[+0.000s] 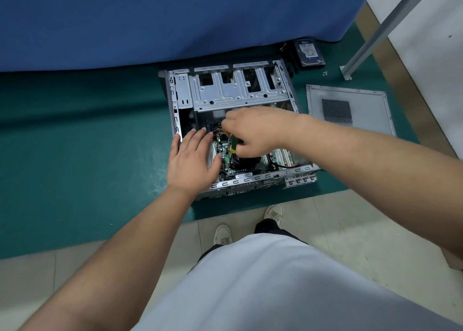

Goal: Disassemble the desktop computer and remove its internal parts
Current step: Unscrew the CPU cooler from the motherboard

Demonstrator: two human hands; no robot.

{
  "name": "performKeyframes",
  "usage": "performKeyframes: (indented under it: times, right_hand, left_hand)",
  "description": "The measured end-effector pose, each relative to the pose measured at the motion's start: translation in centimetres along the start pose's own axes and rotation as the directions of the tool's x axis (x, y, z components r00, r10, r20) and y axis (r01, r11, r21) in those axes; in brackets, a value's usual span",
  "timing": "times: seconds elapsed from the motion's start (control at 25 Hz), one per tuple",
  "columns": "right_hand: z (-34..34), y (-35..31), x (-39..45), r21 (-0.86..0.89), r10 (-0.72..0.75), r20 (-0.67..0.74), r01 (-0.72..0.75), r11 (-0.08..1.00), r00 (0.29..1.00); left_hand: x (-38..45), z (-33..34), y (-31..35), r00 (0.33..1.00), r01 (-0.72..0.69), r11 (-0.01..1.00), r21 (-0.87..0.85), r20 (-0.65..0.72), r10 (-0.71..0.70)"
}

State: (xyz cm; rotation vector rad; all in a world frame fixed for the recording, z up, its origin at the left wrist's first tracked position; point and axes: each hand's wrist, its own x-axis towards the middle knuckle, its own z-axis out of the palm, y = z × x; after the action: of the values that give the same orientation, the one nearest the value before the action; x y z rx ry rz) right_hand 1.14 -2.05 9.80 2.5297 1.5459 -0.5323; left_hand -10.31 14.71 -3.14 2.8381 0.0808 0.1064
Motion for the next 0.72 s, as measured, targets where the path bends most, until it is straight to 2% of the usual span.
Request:
performKeyframes:
  times: [0.12,0.16,0.24,0.36,0.4,0.48,0.56,0.64,0.68,0.72]
  right_hand:
    - [0.5,-0.6,0.2,-0.13,0.304,-0.148,-0.323,0.937,0.941]
    - [0.7,-0.8,0.4,-0.176,0.342,-0.184,-0.373,0.911,0.922]
    - [0.9,-1.1,0.6,-0.208,0.249,-0.178,-0.284,0.936,0.952]
    - [0.3,-0.6,0.2,-0.148,-0.023,-0.026,0.019,0.989,0.999]
    - [-0.1,-0.1,-0.1,-0.114,-0.051,0.017,0.053,0.992,0.999]
    - [-0.9,0.3,-0.5,-0.017,-0.027,0.043,0.028,0.999,0.999]
    - [-0.1,-0.6,-0.2,-0.017,0.123,-0.045,-0.124,0.992,0.991]
    - [0.7,-2.4,0.9,-0.121,0.365,-0.2,-0.392,0.912,0.909]
    - [0.7,-3.0,1.4,-0.149,0.428,-0.241,-0.469,0.871,0.871]
    - [0.8,-3.2,1.8,-0.155,0.444,-0.241,-0.486,0.86,0.863]
  left_hand:
    - [-0.5,-0.4,-0.2,0.999,-0.042,0.998,-0.035,0.015,0.043]
    - [-0.6,-0.5,-0.4,0.997,-0.072,0.997,-0.032,0.037,0.073]
    - [-1.0,-0.7,-1.1,0.984,-0.149,0.989,-0.016,0.097,0.15]
    - [-2.2,-0.8,-2.6,0.966,-0.218,0.976,0.025,0.148,0.212]
    - [-2.5,-0.7,-2.9,0.967,-0.216,0.976,0.032,0.149,0.209]
    - [-3.0,-0.5,-2.7,0.975,-0.192,0.981,0.041,0.119,0.186]
    - [-3.1,-0.4,-2.3,0.981,-0.18,0.983,0.044,0.078,0.176]
    - [-3.1,-0.3,-2.3,0.981,-0.188,0.981,0.04,0.053,0.185]
    - [-3.1,-0.2,-2.3,0.981,-0.191,0.981,0.039,0.043,0.189]
    - [-3.1,-0.2,-2.4,0.981,-0.192,0.981,0.039,0.035,0.191]
